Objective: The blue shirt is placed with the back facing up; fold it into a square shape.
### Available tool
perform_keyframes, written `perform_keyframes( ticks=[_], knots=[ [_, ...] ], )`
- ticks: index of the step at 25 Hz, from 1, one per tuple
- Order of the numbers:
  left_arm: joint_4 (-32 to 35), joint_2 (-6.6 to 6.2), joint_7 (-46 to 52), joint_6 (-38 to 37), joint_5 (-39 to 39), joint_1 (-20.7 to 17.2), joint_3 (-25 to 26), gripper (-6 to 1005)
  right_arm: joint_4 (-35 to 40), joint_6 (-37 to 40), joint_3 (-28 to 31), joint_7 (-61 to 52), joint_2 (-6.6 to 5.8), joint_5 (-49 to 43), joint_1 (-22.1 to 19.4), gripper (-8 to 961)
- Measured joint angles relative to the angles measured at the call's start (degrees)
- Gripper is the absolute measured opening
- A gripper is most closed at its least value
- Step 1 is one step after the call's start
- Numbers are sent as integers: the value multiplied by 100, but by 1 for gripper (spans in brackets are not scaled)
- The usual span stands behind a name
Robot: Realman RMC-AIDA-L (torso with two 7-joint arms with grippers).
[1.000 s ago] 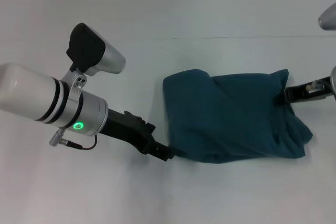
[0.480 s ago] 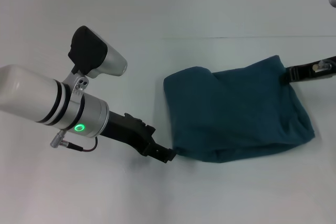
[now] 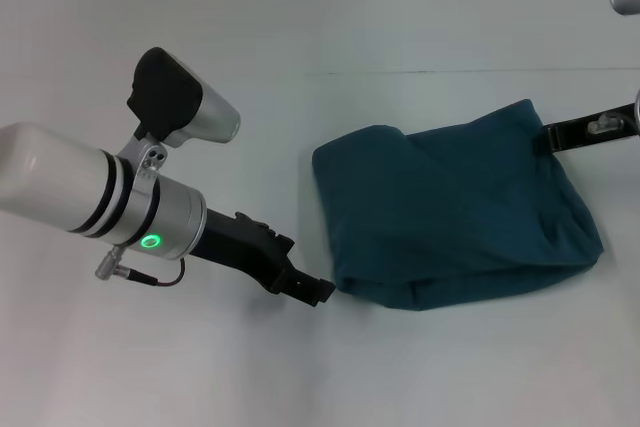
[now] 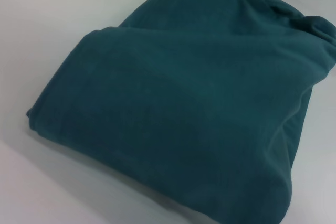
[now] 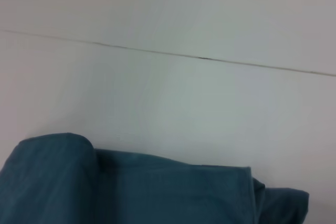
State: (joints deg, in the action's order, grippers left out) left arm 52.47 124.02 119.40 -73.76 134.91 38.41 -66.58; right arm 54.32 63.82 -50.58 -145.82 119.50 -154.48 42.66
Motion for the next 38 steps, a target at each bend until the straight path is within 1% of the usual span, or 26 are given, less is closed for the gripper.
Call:
perform_keyframes(
  ticks=[5,8,9,12,15,16,18,20,21,22,23,24,25,27,28,33,35,37,38],
  knots=[
    [49,-24,9,-26,-35,0,178,928,242,88,40,-222,-25,-46,-106,116],
    [134,-14,-8,-56,-92,-1,451,928,662,264,52,-261,-23,-32,-277,133],
    [134,-14,-8,-56,-92,-1,451,928,880,345,51,-260,-7,-5,-353,139],
    [255,-5,-69,-53,-398,-46,643,928,1397,483,-16,-211,14,141,-541,156],
    [382,19,-497,117,-1204,-242,766,928,1653,504,-111,-56,26,336,-686,295],
    [368,34,-804,266,-1657,-360,761,927,1701,506,-133,17,28,407,-725,342],
    [240,58,-1293,531,-2296,-490,692,927,1805,507,-177,154,29,529,-813,438],
    [-236,67,-2095,890,-3243,-570,523,926,1890,508,-203,209,29,570,-879,539],
    [-394,69,-2338,974,-3522,-578,472,926,1931,505,-209,218,29,578,-908,589],
    [-1140,68,-3275,1209,-4385,-487,284,926,1965,497,-199,243,22,568,-933,639],
    [-1140,68,-3275,1209,-4385,-487,284,926,1965,497,-199,243,22,568,-933,685],
    [-1516,70,-3808,1305,-4816,-409,174,926,1994,498,-181,274,16,566,-936,730],
    [-1758,69,-4095,1358,-5034,-346,96,925,2021,508,-169,303,15,565,-941,776],
    [-2416,70,-4898,1476,-5732,-146,-144,925,2188,596,-179,401,20,567,-984,867],
    [-2865,70,-5386,1539,-6247,23,-325,924,2188,596,-179,401,20,567,-984,870],
    [-4073,70,-6496,1650,-7288,533,-709,919,2354,777,-235,528,33,578,-1012,883],
    [-4438,70,-6842,1698,-7602,679,-757,920,2377,795,-263,529,33,581,-996,888],
    [-4739,70,-7151,1757,-7865,739,-759,920,2376,800,-307,530,32,582,-961,893],
    [-4739,70,-7151,1757,-7865,739,-759,918,2375,803,-346,529,32,582,-945,895]
  ],
)
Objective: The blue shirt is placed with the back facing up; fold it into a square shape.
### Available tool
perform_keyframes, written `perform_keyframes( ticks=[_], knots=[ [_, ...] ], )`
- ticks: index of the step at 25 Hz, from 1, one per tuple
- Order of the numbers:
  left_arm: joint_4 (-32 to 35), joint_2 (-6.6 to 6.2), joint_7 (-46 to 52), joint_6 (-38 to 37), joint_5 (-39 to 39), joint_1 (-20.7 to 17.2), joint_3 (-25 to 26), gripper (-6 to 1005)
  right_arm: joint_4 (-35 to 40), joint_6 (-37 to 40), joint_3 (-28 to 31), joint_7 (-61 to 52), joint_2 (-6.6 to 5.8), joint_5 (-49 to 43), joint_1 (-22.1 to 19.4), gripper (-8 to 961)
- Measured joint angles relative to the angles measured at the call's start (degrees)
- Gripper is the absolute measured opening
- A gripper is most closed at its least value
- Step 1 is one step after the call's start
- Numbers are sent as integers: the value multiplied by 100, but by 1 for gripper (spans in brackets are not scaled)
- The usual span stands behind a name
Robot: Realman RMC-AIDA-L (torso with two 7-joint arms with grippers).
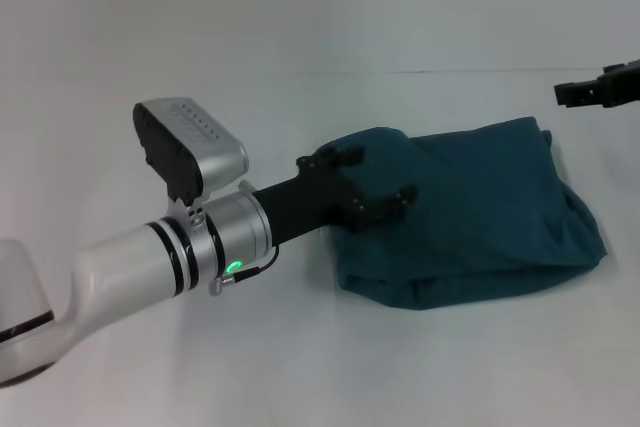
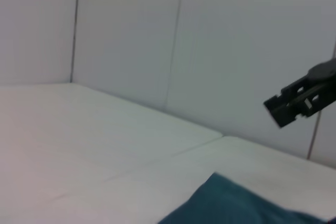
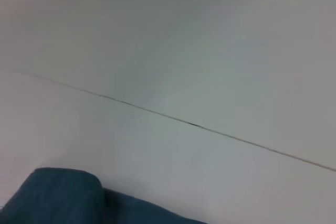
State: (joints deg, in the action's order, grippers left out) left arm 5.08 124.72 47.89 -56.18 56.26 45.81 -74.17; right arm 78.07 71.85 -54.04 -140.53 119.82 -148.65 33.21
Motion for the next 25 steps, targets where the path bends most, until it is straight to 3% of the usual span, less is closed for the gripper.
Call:
perform_keyframes(
  ticks=[1,4,14,19,25],
  knots=[
    [-52,0,-31,57,-13,5,-11,916,-1,2,-37,-3,-1,4,16,898],
    [-189,0,-8,349,10,38,-292,911,0,5,-80,-21,-2,7,61,754],
    [-206,0,31,494,9,12,-932,875,-33,39,-150,-53,-5,-15,175,752],
    [-135,0,24,356,-20,-30,-908,871,-37,41,-201,-60,-3,-19,177,751],
    [820,-35,712,-237,28,-581,-739,871,-30,65,-208,-62,-2,-23,171,750]
  ],
)
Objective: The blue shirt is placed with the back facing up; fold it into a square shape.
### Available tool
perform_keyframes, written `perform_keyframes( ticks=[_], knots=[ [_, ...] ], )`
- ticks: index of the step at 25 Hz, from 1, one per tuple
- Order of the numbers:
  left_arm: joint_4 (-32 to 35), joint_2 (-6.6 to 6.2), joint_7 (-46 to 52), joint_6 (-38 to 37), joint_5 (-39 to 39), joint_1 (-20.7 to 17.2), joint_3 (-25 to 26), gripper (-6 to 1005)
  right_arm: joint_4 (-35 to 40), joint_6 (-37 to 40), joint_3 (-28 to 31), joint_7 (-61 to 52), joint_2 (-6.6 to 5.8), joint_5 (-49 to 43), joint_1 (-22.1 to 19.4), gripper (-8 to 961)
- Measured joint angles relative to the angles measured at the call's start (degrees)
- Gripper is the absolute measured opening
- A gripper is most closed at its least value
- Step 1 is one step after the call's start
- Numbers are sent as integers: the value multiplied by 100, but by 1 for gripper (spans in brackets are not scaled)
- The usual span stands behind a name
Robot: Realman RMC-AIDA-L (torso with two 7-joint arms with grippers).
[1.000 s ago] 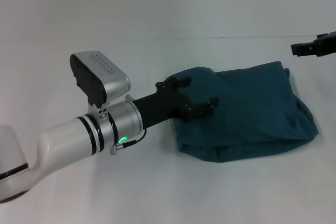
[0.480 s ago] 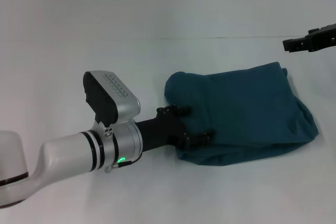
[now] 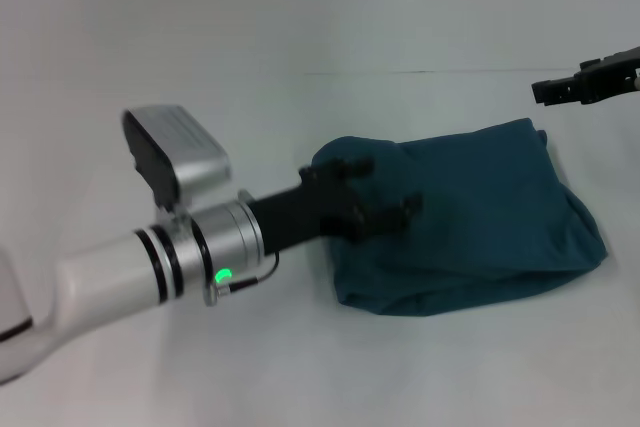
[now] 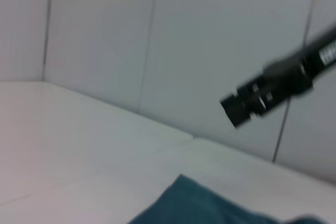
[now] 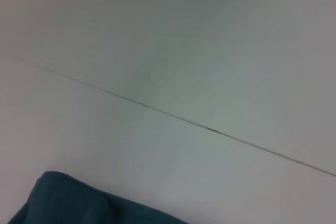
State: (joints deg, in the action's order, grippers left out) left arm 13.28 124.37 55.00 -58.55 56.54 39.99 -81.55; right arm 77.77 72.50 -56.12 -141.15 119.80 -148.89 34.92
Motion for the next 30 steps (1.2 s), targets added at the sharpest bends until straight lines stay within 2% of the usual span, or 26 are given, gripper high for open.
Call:
perform_keyframes(
  ticks=[3,6,9,12,17,19,22,26,30],
  knots=[
    [749,-117,1133,-5,415,-314,-8,870,20,40,-6,0,0,0,-16,750],
    [1353,-330,2940,15,1481,-401,93,870,29,73,-6,0,-2,-1,-19,749],
    [1670,-515,4839,-138,2930,-190,368,870,39,130,-6,5,-8,0,-19,748],
    [1774,-651,6320,-435,4140,159,583,870,56,193,-6,20,-9,0,-12,748],
    [1754,-831,8253,-912,5412,756,635,870,129,299,-65,58,-6,5,-9,747],
    [1755,-884,8710,-938,5722,877,688,871,184,350,-230,155,2,29,-60,747],
    [1614,-918,9042,-915,6003,992,1072,862,210,385,-391,251,11,31,-104,746],
    [1284,-912,9097,-721,6050,1099,1593,845,213,401,-601,361,17,37,-197,745],
    [968,-859,9228,-485,6060,1253,1648,827,282,382,-695,442,25,61,-301,745]
  ],
)
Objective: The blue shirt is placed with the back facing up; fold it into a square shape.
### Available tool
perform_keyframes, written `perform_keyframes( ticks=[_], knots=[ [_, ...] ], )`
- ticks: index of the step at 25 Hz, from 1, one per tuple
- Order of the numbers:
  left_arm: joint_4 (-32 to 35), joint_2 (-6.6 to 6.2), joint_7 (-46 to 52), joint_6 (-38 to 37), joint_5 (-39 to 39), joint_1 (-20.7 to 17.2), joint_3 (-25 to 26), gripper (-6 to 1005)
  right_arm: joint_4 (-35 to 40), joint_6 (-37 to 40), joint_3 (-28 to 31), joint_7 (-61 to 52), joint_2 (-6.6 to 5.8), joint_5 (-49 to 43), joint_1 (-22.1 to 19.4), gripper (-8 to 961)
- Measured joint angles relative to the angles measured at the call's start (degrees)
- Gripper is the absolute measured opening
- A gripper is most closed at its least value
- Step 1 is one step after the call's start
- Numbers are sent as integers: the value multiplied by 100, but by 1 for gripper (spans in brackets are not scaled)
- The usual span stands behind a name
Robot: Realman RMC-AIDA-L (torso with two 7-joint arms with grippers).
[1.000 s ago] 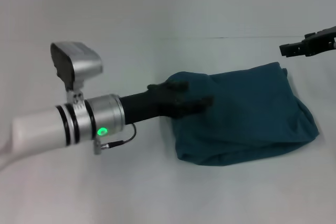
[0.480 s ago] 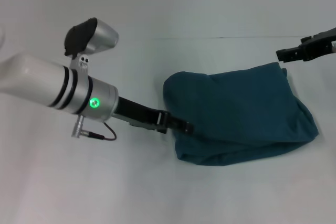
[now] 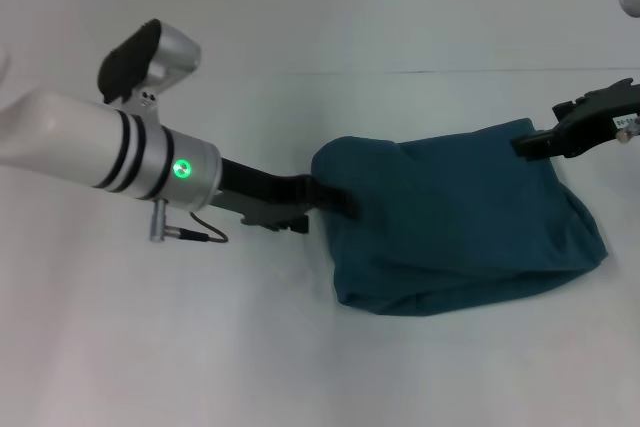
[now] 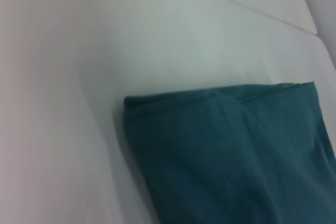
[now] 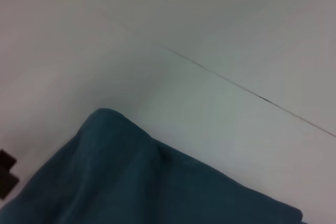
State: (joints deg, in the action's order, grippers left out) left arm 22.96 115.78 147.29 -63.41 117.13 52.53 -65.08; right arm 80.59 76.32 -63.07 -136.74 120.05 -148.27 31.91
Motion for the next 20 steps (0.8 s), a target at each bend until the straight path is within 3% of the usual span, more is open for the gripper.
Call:
perform_keyframes(
  ticks=[15,20],
  knots=[
    [-202,375,452,267,236,307,-238,762,210,-31,24,341,4,356,-281,742],
    [-64,388,388,226,212,256,-189,740,209,-70,23,401,2,369,-343,741]
  ],
)
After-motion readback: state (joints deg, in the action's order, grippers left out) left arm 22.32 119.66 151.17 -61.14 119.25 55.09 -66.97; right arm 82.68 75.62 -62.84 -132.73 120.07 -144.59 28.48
